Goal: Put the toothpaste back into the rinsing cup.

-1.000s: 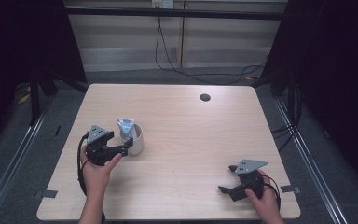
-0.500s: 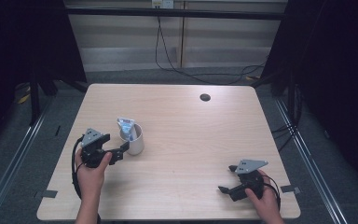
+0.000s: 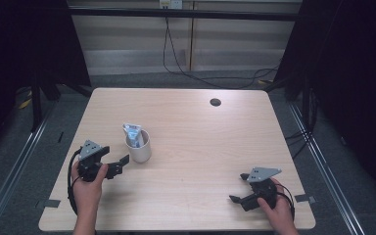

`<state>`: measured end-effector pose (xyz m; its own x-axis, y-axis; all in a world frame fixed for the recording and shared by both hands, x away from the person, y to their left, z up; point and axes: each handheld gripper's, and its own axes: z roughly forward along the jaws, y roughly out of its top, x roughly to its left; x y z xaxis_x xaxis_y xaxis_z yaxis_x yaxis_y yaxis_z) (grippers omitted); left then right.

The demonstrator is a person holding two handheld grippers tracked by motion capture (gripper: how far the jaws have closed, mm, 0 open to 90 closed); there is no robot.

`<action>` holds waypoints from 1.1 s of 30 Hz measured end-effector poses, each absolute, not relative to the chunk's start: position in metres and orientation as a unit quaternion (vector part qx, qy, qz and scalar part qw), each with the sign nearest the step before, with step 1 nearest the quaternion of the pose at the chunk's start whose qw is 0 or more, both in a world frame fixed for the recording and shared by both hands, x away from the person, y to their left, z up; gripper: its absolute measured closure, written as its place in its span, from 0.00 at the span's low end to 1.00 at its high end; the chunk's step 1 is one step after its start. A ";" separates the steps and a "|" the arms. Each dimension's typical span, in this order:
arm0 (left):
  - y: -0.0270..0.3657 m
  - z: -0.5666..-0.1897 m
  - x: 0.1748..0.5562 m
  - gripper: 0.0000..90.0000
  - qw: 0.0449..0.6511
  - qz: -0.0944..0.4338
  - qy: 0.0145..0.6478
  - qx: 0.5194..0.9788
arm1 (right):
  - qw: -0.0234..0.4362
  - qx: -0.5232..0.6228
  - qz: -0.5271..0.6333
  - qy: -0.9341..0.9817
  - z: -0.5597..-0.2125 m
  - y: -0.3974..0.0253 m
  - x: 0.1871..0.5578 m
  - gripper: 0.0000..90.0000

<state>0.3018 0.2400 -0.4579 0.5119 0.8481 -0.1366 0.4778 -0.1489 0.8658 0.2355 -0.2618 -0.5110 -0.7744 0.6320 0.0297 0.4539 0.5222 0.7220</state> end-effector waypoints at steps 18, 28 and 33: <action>0.252 -0.481 0.294 0.17 0.445 0.195 0.459 0.744 | 0.119 0.315 0.374 0.864 -0.511 -0.262 0.235 0.11; 0.255 -0.494 0.290 0.17 0.420 0.188 0.458 0.761 | 0.119 0.315 0.374 0.864 -0.511 -0.262 0.235 0.11; 0.256 -0.498 0.289 0.17 0.409 0.189 0.454 0.768 | 0.119 0.315 0.374 0.864 -0.511 -0.262 0.235 0.11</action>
<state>0.2890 0.2559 -0.4980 0.5155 0.8530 -0.0813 0.5436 -0.2523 0.8005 0.2354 -0.2618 -0.5110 -0.7737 0.6328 0.0304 0.4552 0.5219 0.7214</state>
